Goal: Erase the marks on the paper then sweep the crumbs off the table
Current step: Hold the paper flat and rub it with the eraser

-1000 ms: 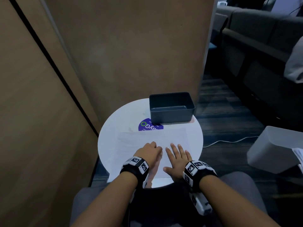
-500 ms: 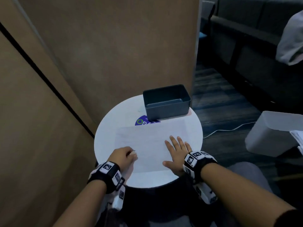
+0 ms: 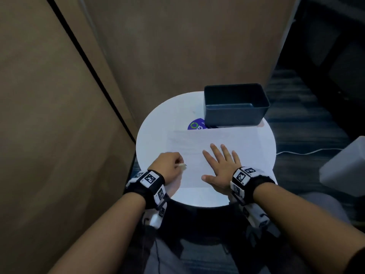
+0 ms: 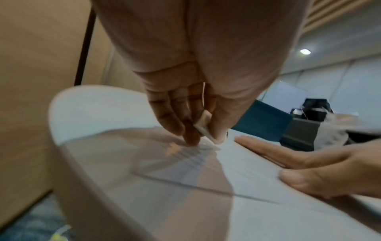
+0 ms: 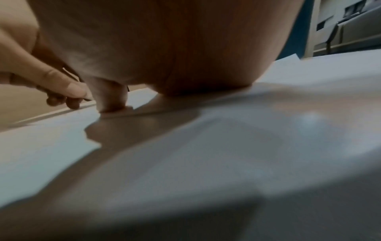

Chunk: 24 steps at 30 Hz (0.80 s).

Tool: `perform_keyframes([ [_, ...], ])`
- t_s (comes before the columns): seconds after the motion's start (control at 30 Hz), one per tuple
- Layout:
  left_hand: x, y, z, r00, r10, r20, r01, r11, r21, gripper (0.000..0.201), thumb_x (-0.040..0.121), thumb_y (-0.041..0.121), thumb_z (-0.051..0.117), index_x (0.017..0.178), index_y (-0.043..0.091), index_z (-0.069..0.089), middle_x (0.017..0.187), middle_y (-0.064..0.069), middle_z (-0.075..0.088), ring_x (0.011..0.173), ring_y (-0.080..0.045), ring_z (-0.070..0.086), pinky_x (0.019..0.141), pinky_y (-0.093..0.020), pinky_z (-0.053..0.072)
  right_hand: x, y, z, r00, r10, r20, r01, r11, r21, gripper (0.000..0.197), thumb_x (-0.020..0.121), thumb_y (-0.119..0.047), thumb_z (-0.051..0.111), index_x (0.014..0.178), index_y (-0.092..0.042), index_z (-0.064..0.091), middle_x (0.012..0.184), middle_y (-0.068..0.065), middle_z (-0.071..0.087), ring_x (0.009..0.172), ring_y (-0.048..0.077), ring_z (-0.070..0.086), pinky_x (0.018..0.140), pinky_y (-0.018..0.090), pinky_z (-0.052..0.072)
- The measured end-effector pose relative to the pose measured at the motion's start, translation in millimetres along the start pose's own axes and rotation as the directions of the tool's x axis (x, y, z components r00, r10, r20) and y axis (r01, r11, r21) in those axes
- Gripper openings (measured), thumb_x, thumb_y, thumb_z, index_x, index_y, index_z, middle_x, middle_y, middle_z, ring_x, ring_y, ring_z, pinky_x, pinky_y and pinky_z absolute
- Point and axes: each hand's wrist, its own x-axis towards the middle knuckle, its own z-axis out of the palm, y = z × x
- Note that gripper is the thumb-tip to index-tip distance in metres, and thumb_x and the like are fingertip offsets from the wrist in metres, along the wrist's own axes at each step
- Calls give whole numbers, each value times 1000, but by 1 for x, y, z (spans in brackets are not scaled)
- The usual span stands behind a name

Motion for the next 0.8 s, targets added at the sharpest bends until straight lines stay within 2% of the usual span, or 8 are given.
perform_keyframes([
  [0.1, 1, -15, -17, 1000, -25, -10, 26, 993, 113, 12, 88, 19, 66, 99, 17, 69, 103, -6, 63, 99, -25, 59, 77, -28, 43, -5, -7, 8, 999, 52, 16, -52, 998, 39, 87, 86, -78, 25, 151, -40, -21, 157, -6, -36, 146, 28, -30, 118, 55, -13],
  [0.2, -1, -23, -20, 997, -72, -23, 74, 993, 90, 16, 90, 29, 69, 100, 17, 70, 98, -2, 66, 93, -21, 60, 78, -29, 48, -13, -12, 18, 992, 114, 48, -118, 990, 79, 88, 87, -78, 22, 150, -38, -23, 155, -4, -39, 145, 29, -33, 117, 57, -13],
  [0.3, -1, -20, -13, 999, -49, 0, 49, 995, 92, 16, 90, 36, 67, 97, 21, 70, 92, 3, 67, 90, -17, 62, 80, -33, 53, -14, -12, 12, 988, 142, 62, -147, 985, 89, 87, 88, -76, 22, 150, -37, -24, 155, -3, -40, 144, 31, -33, 117, 58, -13],
  [0.4, -4, -16, -4, 996, 27, 80, -37, 992, 122, 8, 88, 25, 67, 95, 23, 70, 96, 1, 66, 94, -18, 62, 81, -31, 51, -12, -10, 11, 986, 144, 79, -151, 984, 98, 88, 87, -77, 23, 150, -37, -24, 155, -3, -40, 144, 31, -33, 117, 58, -13],
  [0.5, -7, -19, -12, 979, 26, 204, -61, 984, 166, 9, 88, 28, 68, 95, 24, 72, 100, 3, 68, 94, -15, 61, 84, -30, 52, -11, -10, 15, 987, 137, 85, -146, 984, 104, 88, 86, -78, 22, 149, -38, -25, 154, -3, -41, 143, 31, -35, 117, 58, -14],
  [0.53, -5, -21, -17, 982, 4, 188, -38, 984, 176, 10, 89, 29, 68, 96, 24, 72, 100, 4, 69, 94, -14, 61, 84, -31, 52, -11, -9, 16, 987, 140, 80, -148, 983, 109, 88, 86, -78, 21, 149, -38, -25, 153, -3, -42, 143, 30, -35, 117, 59, -14],
  [0.67, 5, -21, -27, 997, -61, -42, 62, 997, 35, 6, 88, 30, 70, 90, 24, 72, 85, 6, 70, 83, -14, 63, 78, -30, 54, -14, -9, 17, 988, 136, 70, -143, 983, 114, 85, 86, -78, 20, 148, -42, -26, 153, -4, -42, 143, 31, -35, 116, 58, -14],
  [0.8, 7, -21, -19, 997, -67, 47, 59, 988, 145, 16, 88, 37, 70, 92, 22, 73, 91, 4, 69, 88, -14, 64, 78, -30, 54, -14, -9, 15, 989, 128, 69, -136, 984, 115, 81, 86, -79, 19, 146, -48, -27, 153, -4, -43, 143, 30, -36, 116, 58, -16],
])
